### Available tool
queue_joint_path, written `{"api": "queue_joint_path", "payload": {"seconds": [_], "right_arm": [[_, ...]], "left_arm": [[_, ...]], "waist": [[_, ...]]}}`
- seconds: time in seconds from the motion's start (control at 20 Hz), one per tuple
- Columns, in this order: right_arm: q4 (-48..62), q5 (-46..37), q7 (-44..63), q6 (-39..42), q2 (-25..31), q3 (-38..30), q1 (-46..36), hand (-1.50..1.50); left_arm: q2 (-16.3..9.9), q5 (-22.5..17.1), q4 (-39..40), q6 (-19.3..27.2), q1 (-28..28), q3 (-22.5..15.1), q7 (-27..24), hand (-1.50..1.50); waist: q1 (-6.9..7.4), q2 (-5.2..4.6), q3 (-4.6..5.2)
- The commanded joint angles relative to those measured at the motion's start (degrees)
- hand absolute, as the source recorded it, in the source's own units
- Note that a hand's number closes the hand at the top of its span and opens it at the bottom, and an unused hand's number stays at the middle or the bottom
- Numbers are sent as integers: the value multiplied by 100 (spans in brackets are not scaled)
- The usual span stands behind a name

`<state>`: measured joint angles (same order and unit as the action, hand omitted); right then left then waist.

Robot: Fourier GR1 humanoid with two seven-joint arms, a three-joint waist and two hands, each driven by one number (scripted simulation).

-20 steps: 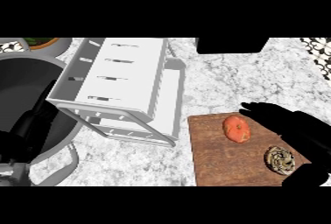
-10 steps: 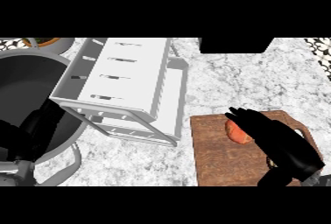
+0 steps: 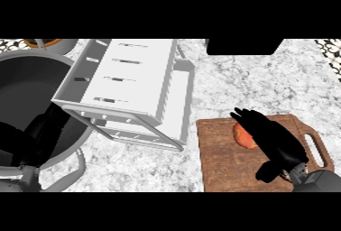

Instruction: Pick the squash from the cutting board and place it in the tiered basket

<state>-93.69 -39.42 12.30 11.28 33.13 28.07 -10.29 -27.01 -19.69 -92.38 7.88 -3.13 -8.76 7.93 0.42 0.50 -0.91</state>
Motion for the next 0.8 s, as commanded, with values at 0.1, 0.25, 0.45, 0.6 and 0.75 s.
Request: {"api": "queue_joint_path", "payload": {"seconds": [0.1,0.25,0.45,0.6,0.75], "right_arm": [[602,-476,-495,-436,-296,-155,-37,-150],[589,-736,-515,-469,-375,-316,-10,-150],[1013,-846,-670,-66,-364,-272,-152,-150],[1493,-686,-761,323,-560,-241,-304,150],[1343,-1244,-1012,100,-353,-125,-182,150]], "left_arm": [[341,201,35,76,17,-72,233,0],[443,275,238,-77,87,109,48,0],[443,377,-238,40,171,107,464,0],[527,404,322,-217,47,186,2,0],[405,276,-15,-362,106,382,355,0]], "waist": [[-30,-53,89],[-39,-52,91],[-16,-48,90],[-19,-63,92],[-28,-49,91]]}}
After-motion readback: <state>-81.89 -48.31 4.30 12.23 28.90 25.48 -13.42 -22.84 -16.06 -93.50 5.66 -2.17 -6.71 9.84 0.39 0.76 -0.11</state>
